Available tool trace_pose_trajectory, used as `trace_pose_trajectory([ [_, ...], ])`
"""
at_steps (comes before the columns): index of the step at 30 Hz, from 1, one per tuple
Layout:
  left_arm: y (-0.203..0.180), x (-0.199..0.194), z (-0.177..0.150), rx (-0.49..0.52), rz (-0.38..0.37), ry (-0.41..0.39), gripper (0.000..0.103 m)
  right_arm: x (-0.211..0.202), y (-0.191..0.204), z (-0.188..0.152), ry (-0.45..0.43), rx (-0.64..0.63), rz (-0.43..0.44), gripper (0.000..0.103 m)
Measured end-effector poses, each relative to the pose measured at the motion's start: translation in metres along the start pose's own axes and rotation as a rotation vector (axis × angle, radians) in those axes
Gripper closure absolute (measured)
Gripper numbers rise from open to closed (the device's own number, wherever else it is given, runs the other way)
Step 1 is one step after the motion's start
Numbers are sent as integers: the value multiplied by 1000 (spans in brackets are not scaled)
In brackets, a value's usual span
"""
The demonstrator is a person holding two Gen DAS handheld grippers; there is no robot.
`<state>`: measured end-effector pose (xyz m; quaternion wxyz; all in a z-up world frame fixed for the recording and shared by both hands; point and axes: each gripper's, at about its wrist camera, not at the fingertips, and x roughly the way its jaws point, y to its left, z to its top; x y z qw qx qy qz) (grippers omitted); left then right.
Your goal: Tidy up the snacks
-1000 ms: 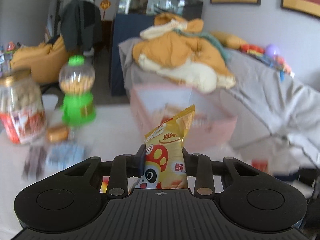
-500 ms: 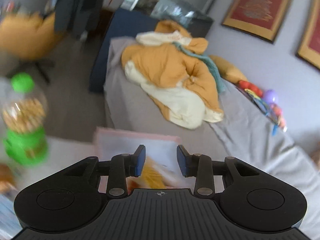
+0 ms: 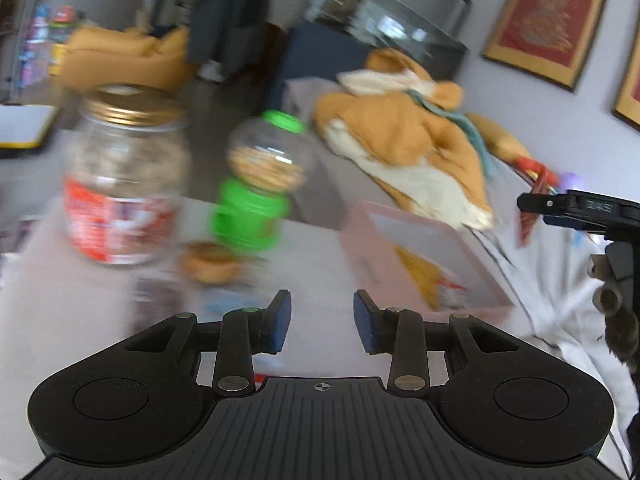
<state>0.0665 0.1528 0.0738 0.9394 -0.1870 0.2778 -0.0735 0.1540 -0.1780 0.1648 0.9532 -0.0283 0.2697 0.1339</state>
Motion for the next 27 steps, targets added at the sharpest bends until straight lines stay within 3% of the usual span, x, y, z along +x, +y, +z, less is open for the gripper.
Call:
trace_pose_trajectory([
  [3,32,-22,-8,-40,65,-35,64,19,7,11,28,16,-51,17],
  [6,63,-22,-17,-97,121,-22,64,13,8,-1,22,59,1,17],
  [9,84,-17,-23,-193,113,-36,64,17,10,-17,67,124,9,17],
  [12,91,-13,-30,-217,105,-80,64,31,23,-33,152,134,43,17],
  [15,90,-7,-35,-180,120,-70,64,43,61,-50,214,54,85,17],
  [18,91,-11,-39,-121,194,-77,64,59,110,-60,257,-41,143,17],
  [22,100,-25,-38,-157,267,-129,64,93,173,-73,308,-68,227,17],
  [27,106,-23,-39,-164,285,-96,64,142,224,-84,286,-66,163,17],
])
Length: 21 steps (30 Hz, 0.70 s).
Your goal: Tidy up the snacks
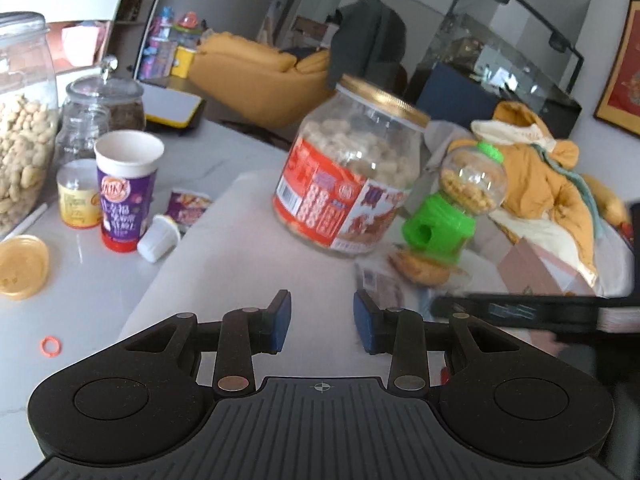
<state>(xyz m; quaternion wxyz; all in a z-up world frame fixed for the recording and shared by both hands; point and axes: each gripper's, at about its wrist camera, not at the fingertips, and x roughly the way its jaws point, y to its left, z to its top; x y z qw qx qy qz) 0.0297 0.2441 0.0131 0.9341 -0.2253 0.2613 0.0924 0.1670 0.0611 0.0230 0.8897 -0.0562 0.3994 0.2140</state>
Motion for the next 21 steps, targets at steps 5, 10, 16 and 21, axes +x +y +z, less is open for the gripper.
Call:
trace_pose_trajectory([
  [5,-5,2,-3,36,1,34,64,30,-1,7,69,9,-25,13],
  [10,-9,1,-5,55,4,30,64,19,0,3,131,-49,-27,26],
  [16,-11,4,-7,70,18,46,64,-9,6,-13,176,-212,-51,44],
  [21,-12,4,-7,82,27,52,64,-35,12,-13,208,-289,39,43],
])
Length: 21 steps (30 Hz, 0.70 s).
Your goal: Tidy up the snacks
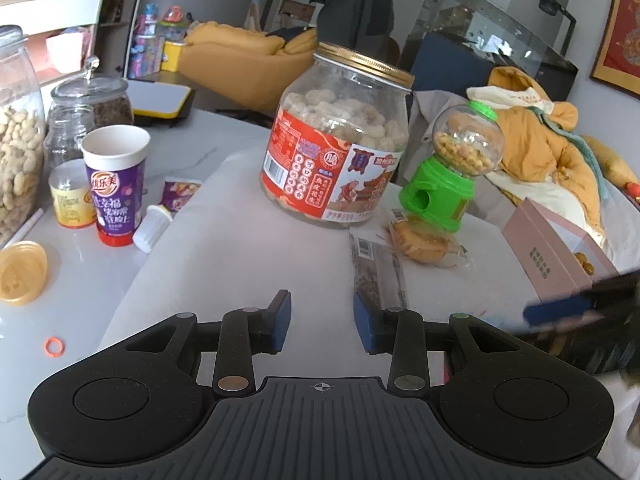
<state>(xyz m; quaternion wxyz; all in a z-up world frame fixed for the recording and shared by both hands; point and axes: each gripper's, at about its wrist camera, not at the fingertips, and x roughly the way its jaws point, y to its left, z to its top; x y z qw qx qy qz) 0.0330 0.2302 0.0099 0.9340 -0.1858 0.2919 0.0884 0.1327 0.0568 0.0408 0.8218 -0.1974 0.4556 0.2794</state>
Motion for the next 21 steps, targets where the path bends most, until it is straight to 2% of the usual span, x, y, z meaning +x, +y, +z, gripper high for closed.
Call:
trace_pose_trajectory([
  [2,1,-1,0,-3,6,-1,64,-12,-4,9,-62,69,56,33],
  [4,4,-1,1,-12,10,-6,64,-17,-10,23,-153,158,73,21],
  [6,7,0,1,-27,12,-2,64,-11,-13,35,-231,215,46,20],
  [7,8,1,1,-33,12,2,64,-4,-11,41,-242,211,19,20],
  [9,9,3,1,-40,9,11,64,19,-8,51,-226,196,-94,20],
  [11,9,3,1,-37,7,13,64,38,-12,55,-204,217,-124,20],
  [13,8,3,1,-34,2,14,64,57,-22,59,-177,279,-84,19],
  [15,7,4,-1,-28,6,15,64,71,-34,61,-151,342,-1,18],
  [16,7,4,-1,-27,6,15,64,75,-38,62,-143,360,25,15],
  [18,7,3,-1,-27,5,13,64,74,-38,65,-145,335,38,15],
  [19,7,3,-1,-27,2,10,64,74,-38,66,-131,314,38,18],
  [20,7,3,-1,-27,-3,7,64,73,-36,66,-121,287,24,31],
  [21,7,3,-1,-27,-10,4,64,69,-33,66,-119,261,17,38],
])
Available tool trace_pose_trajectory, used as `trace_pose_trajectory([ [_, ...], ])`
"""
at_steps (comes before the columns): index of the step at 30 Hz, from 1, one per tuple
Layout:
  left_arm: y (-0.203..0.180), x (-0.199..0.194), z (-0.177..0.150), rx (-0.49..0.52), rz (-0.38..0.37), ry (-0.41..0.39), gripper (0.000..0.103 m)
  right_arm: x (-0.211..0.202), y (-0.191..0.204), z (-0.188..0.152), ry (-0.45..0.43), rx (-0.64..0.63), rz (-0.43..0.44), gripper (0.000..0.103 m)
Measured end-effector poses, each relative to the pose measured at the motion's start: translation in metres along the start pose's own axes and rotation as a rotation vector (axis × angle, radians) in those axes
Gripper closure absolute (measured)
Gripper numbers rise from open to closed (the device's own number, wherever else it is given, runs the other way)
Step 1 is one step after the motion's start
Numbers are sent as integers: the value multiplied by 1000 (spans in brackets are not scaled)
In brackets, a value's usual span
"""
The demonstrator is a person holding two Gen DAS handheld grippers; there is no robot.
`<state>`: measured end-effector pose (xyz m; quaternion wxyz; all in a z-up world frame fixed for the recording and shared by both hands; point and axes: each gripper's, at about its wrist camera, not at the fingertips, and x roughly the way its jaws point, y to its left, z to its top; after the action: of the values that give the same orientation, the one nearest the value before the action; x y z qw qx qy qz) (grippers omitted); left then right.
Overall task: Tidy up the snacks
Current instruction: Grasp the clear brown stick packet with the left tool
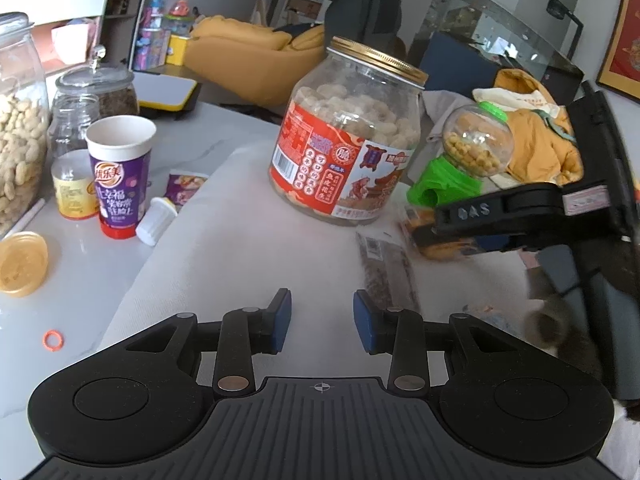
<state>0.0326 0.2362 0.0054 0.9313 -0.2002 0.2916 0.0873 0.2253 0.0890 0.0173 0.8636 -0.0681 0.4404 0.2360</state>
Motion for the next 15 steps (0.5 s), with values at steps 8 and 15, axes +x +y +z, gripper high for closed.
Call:
trace_pose_trajectory([
  [8,-16,0,-5,33,-133,30,64,-95,-8,-35,-53,-119,43,83],
  [15,-58,-5,4,81,-194,50,64,-135,-48,-92,-39,-133,-3,92],
])
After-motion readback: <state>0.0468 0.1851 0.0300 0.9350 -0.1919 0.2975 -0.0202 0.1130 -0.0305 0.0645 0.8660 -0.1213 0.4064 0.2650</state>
